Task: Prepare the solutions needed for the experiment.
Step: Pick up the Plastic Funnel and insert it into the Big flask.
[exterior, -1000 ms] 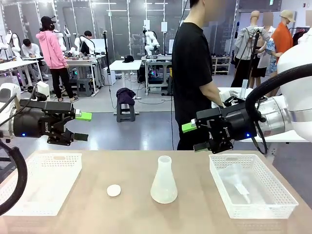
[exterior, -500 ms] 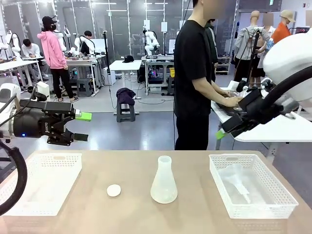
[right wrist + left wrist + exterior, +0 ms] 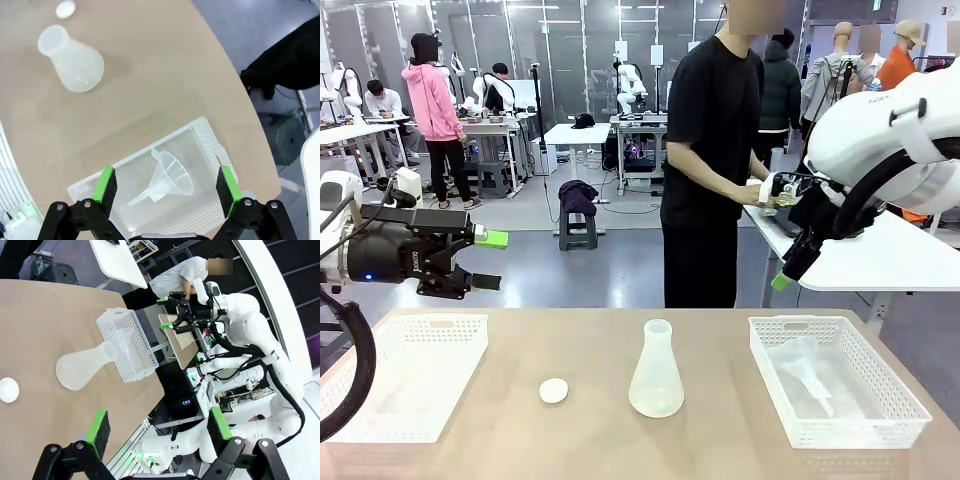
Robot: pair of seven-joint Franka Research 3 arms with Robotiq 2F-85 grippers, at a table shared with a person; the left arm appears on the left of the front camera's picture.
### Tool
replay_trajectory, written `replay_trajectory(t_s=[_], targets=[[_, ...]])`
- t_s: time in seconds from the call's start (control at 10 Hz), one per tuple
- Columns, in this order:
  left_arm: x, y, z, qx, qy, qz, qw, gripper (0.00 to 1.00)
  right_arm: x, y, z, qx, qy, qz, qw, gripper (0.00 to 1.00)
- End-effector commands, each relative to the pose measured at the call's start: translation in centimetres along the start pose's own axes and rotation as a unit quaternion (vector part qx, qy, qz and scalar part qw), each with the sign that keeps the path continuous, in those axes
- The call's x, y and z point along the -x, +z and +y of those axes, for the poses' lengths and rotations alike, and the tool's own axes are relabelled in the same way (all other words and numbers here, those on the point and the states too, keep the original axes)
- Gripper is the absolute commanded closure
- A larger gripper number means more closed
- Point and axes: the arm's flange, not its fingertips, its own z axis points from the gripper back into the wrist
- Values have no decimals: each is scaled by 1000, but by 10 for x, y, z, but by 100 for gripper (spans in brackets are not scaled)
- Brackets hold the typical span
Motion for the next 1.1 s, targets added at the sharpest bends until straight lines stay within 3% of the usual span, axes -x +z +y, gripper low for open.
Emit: replay_trajectory(t_s=[0.0, 0.5, 0.6, 0.7, 0.9, 1.0], targets=[[0, 0, -3, -4, 7, -1, 1000, 0, 2, 7, 5, 9, -28, -6, 1000, 0], [0, 0, -3, -4, 7, -1, 1000, 0, 1, 6, 1, 4, -13, -4, 1000, 0], [0, 0, -3, -4, 7, -1, 1000, 0, -1, -6, 0, 14, 60, 57, 997, 0], [0, 0, -3, -4, 7, -1, 1000, 0, 10, -8, -14, 25, 84, 102, 991, 0], [0, 0, -3, -4, 7, -1, 1000, 0, 29, -14, -30, 13, 123, 169, 978, 0], [0, 0, -3, -4, 7, -1, 1000, 0, 34, -19, -38, -1, 135, 180, 974, 0]])
